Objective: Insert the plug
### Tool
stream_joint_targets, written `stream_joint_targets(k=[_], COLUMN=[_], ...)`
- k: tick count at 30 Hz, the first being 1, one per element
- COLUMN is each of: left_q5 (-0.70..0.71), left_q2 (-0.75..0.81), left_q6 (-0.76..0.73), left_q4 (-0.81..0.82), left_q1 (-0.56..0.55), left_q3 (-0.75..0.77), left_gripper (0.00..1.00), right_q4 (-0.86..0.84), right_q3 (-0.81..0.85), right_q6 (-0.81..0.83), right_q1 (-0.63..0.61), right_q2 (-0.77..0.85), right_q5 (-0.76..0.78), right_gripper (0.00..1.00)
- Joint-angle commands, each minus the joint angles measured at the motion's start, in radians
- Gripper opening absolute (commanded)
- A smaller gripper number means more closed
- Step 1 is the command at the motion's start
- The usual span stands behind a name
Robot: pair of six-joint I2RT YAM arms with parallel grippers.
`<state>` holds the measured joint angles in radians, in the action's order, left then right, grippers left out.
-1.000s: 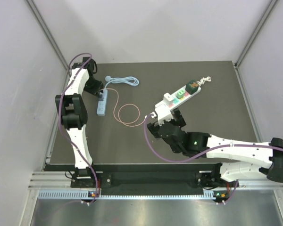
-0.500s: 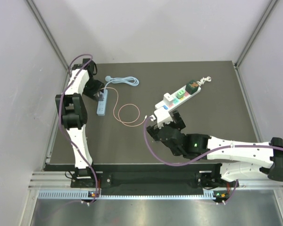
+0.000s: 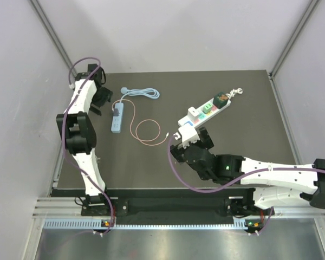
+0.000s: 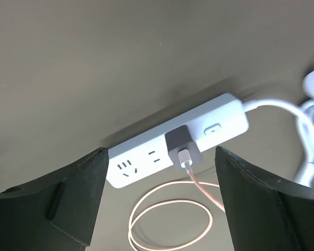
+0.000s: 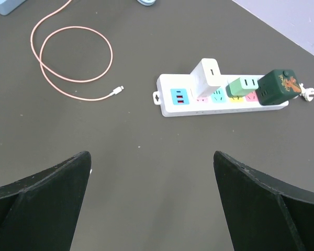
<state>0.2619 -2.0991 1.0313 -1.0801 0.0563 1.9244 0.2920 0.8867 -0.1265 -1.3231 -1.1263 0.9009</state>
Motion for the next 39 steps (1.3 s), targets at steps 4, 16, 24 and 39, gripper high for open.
stream_joint_targets(k=[4,16,24,39], left_q5=[0.124,0.282,0.137,-0.055], left_q2=[0.099,0.301,0.412,0.482], left_q6=[0.088,0.208,0.182,0.124], left_q4=[-0.105,-0.271,-0.15,0.025], left_q1=[0.082,0.234,0.238,0.041], left_q3=[0.001,-0.331,-0.63,-0.861], left_gripper=[0.84,0.79,0.87,0.63], right_q4=[-0.039,-0.111,-0.182,-0.12], right_q3=[0.031,-0.044,-0.051,-0.029], right_q6=[0.008,0.002,0.064,0.024], right_q1=[-0.018,-0.019,-0.018,-0.018], right_q2=[0.04,0.053,0.0,0.017], right_q5=[0.004,-0.124,-0.166,-0.181], right_gripper=[1.0,1.0,1.0,1.0])
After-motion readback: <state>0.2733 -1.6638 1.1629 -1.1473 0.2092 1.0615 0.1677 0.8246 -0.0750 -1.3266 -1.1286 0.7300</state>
